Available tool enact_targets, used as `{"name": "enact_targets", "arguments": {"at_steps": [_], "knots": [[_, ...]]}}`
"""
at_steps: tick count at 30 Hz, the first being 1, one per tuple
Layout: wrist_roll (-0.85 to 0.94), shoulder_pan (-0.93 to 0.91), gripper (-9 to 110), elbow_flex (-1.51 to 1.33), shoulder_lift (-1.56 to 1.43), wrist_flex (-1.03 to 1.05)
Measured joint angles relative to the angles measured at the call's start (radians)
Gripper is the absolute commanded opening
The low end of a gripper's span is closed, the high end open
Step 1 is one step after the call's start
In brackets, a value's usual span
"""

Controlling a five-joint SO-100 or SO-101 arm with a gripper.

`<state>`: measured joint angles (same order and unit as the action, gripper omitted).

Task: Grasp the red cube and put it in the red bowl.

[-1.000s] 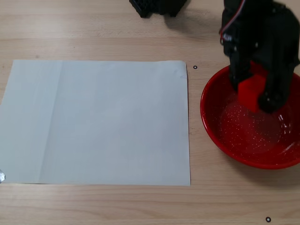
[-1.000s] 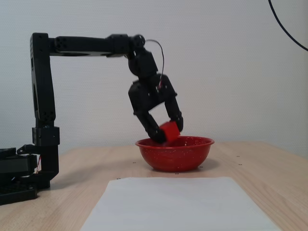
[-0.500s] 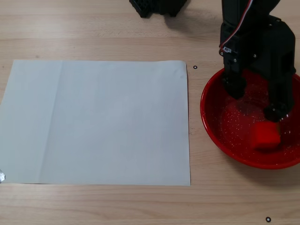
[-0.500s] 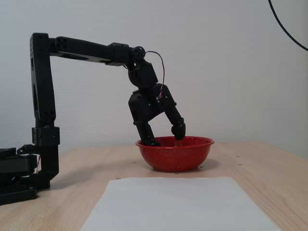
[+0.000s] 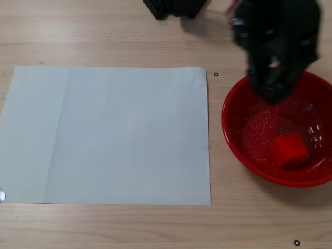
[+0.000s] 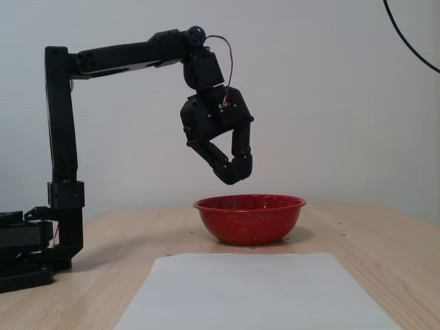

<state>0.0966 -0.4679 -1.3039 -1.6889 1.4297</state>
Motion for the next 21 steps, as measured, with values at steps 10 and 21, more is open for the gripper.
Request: {"name": "enact_targets", "arguments": {"at_steps": [10,21], "knots": [[-0.060,0.204,0,-0.199,-0.308,-0.023],[-0.115,0.405,0,-0.793,-0.706,-0.275]]}}
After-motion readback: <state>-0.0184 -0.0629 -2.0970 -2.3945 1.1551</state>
